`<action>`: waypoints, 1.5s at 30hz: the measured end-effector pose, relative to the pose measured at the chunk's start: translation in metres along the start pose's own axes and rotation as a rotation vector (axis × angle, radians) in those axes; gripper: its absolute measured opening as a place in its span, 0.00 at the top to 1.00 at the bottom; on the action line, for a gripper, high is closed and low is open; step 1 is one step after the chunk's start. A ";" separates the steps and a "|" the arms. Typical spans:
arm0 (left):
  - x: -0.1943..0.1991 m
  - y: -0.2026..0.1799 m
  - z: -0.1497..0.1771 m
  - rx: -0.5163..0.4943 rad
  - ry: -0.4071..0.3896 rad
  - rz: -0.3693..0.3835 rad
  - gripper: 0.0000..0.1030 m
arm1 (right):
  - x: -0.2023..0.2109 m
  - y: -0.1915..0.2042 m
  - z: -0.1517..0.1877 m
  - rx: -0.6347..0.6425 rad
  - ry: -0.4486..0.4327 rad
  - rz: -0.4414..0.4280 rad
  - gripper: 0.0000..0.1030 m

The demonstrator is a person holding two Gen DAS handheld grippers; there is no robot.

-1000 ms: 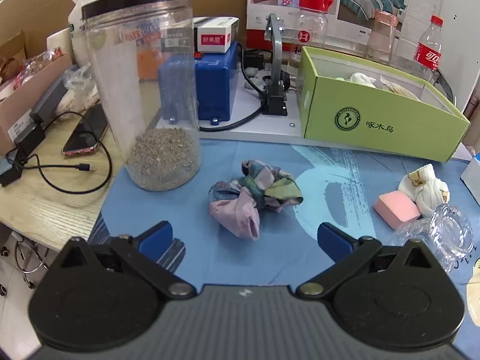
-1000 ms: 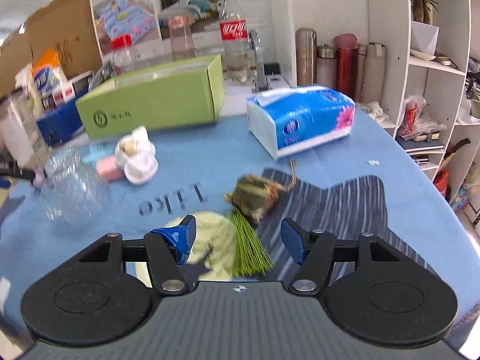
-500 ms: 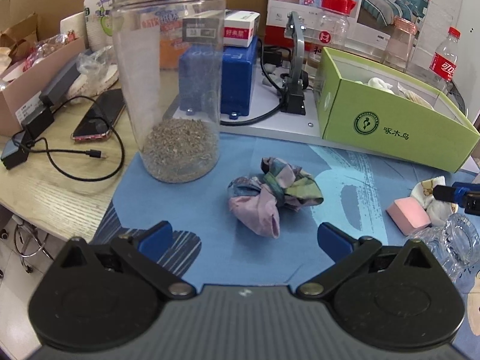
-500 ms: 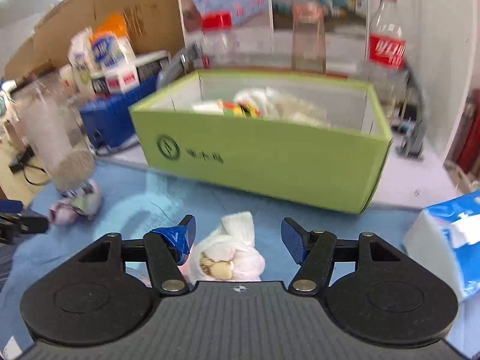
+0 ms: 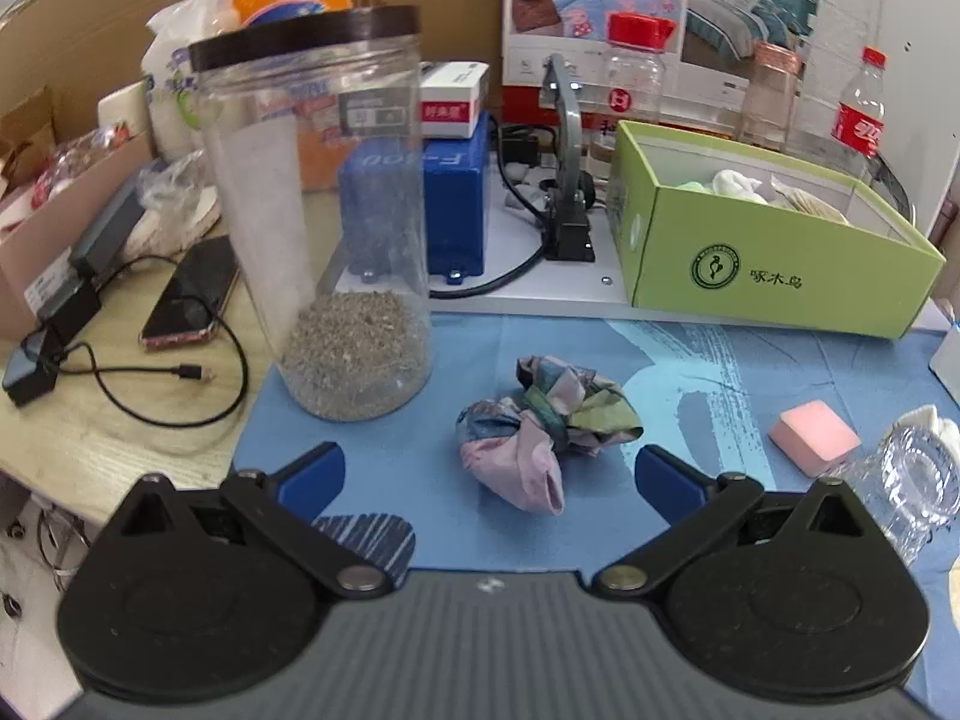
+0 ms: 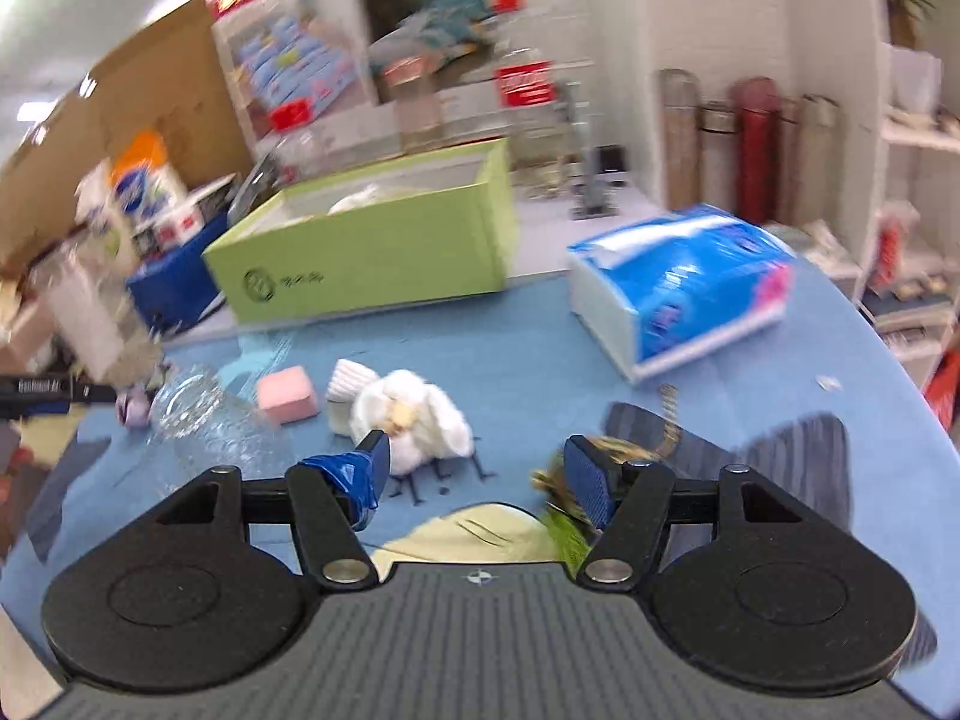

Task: Organize soft objects
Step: 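Move the left tool to the floral cloth while the right tool moves to the green sachet, then grasp the floral cloth with the left tool while the right tool grasps the green sachet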

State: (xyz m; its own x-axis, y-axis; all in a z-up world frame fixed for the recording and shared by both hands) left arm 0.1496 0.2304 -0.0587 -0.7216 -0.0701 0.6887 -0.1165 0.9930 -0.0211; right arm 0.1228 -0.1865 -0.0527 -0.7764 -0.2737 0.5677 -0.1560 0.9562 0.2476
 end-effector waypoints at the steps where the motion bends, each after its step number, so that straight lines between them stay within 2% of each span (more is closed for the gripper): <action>1: -0.004 -0.002 0.000 -0.039 0.006 0.000 0.01 | 0.001 -0.009 0.003 -0.047 -0.005 -0.002 0.51; 2: -0.007 -0.005 0.000 -0.080 0.011 0.004 0.01 | 0.000 -0.016 0.006 -0.088 0.000 -0.005 0.51; 4: -0.016 -0.016 0.001 -0.205 0.005 0.067 0.01 | -0.003 -0.024 0.013 -0.138 0.015 0.001 0.51; 7: -0.030 -0.028 0.007 -0.381 -0.008 0.119 0.01 | -0.005 -0.027 0.019 -0.149 0.032 0.011 0.51; 10: -0.044 -0.027 0.007 -0.444 -0.001 0.160 0.01 | -0.004 -0.027 0.020 -0.165 0.042 -0.006 0.51; 14: -0.056 -0.026 -0.001 -0.402 0.013 0.218 0.01 | -0.008 -0.026 0.019 -0.146 0.051 0.000 0.51; 18: -0.066 -0.033 -0.001 -0.394 0.028 0.237 0.01 | -0.015 -0.029 0.025 -0.106 0.074 0.053 0.51; 22: -0.075 -0.042 0.004 -0.419 0.052 0.243 0.01 | -0.008 -0.024 0.030 -0.075 0.076 0.044 0.51; 25: -0.077 -0.046 0.003 -0.411 0.050 0.246 0.01 | -0.010 -0.020 0.026 -0.030 0.067 0.076 0.50; 29: -0.078 -0.047 0.002 -0.399 0.053 0.250 0.01 | -0.032 -0.020 0.014 -0.013 0.048 0.111 0.50; 34: -0.080 -0.045 0.003 -0.378 0.044 0.261 0.01 | -0.065 -0.028 0.017 0.028 0.087 0.216 0.48; 38: -0.080 -0.045 0.002 -0.365 0.048 0.272 0.01 | -0.065 -0.027 0.023 0.100 0.029 0.256 0.46; 40: -0.081 -0.043 0.002 -0.345 0.057 0.275 0.01 | -0.063 -0.028 0.024 0.090 -0.006 0.264 0.45; 43: -0.080 -0.042 0.003 -0.318 0.065 0.286 0.05 | -0.066 -0.028 0.020 0.086 0.016 0.281 0.43; 45: -0.077 -0.040 0.002 -0.297 0.056 0.283 0.16 | -0.067 -0.023 0.019 0.102 0.023 0.251 0.48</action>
State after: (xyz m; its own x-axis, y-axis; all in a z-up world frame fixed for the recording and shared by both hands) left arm 0.2083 0.1954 -0.1124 -0.6573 0.2072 0.7246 0.2897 0.9571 -0.0109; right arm 0.1673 -0.1880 -0.1114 -0.7844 -0.0279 0.6197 -0.0219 0.9996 0.0173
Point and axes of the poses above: each gripper's, at about its wrist camera, not at the fingertips, and x roughly against the way its jaws point, y to its left, z to its underside, the point moved 9 cm from there along -x, roughly the way its jaws point, and after that the axes turned 2 degrees about z, right-handed, at the moved point
